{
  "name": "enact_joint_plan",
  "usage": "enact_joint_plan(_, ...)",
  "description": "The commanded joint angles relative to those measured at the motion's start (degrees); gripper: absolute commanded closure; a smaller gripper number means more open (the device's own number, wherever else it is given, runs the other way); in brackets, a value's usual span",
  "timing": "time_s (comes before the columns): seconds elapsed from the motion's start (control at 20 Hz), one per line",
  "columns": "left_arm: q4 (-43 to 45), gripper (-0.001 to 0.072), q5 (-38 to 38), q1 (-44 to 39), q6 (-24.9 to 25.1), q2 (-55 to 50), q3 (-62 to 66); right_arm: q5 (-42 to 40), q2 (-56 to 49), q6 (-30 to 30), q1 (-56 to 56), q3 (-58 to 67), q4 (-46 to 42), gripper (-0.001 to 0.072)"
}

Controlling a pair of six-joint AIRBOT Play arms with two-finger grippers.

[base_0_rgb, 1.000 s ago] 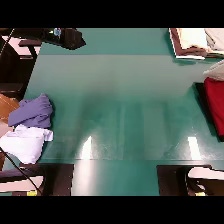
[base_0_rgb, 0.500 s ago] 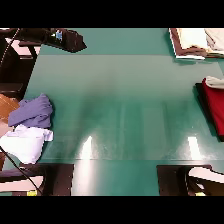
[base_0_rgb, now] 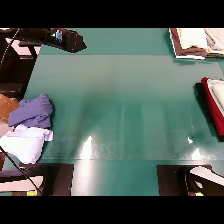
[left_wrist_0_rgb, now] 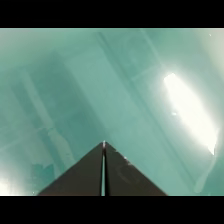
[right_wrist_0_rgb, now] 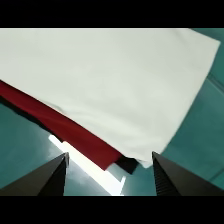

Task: Fold the shirts.

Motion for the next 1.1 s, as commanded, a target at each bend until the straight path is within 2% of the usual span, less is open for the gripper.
enact_joint_plan(0.0, -0.1, 0.0686, 0.2, 0.0, 0.0, 0.0, 0.0, -2.2, 2.7, -0.3, 0.2, -1.6, 11.7, 0.0113)
enact_joint_plan(0.2, -0.1, 0.0686, 1.9, 0.0, 0.0, 0.0, 0.0, -3.6, 7.1, -0.3, 14.5, -1.6, 21.9, 0.0114)
enact_joint_plan(0.5, -0.1, 0.0686, 1.9, 0.0, 0.0, 0.0, 0.0, -6.1, 10.1, -0.3, 45.3, -1.6, 21.8, 0.0127)
enact_joint_plan(0.55, -0.1, 0.0686, 1.9, 0.0, 0.0, 0.0, 0.0, -6.5, 10.0, -0.3, 49.4, -1.6, 21.8, 0.0216)
enact_joint_plan(0.6, -0.1, 0.0686, 1.9, 0.0, 0.0, 0.0, 0.0, -6.9, 10.0, -0.3, 53.4, -1.6, 21.8, 0.0338)
enact_joint_plan(0.7, -0.1, 0.0686, 1.9, 0.0, 0.0, 0.0, 0.0, -7.9, 10.0, -0.3, 59.9, -1.6, 21.8, 0.0668)
enact_joint_plan(0.75, -0.1, 0.0686, 1.9, 0.0, 0.0, 0.0, 0.0, -8.2, 10.0, -0.3, 62.1, -1.6, 21.8, 0.0698)
enact_joint_plan(1.05, -0.1, 0.0686, 1.9, 0.0, 0.0, 0.0, 0.0, -9.2, 10.0, -0.3, 66.4, -1.6, 21.9, 0.0697)
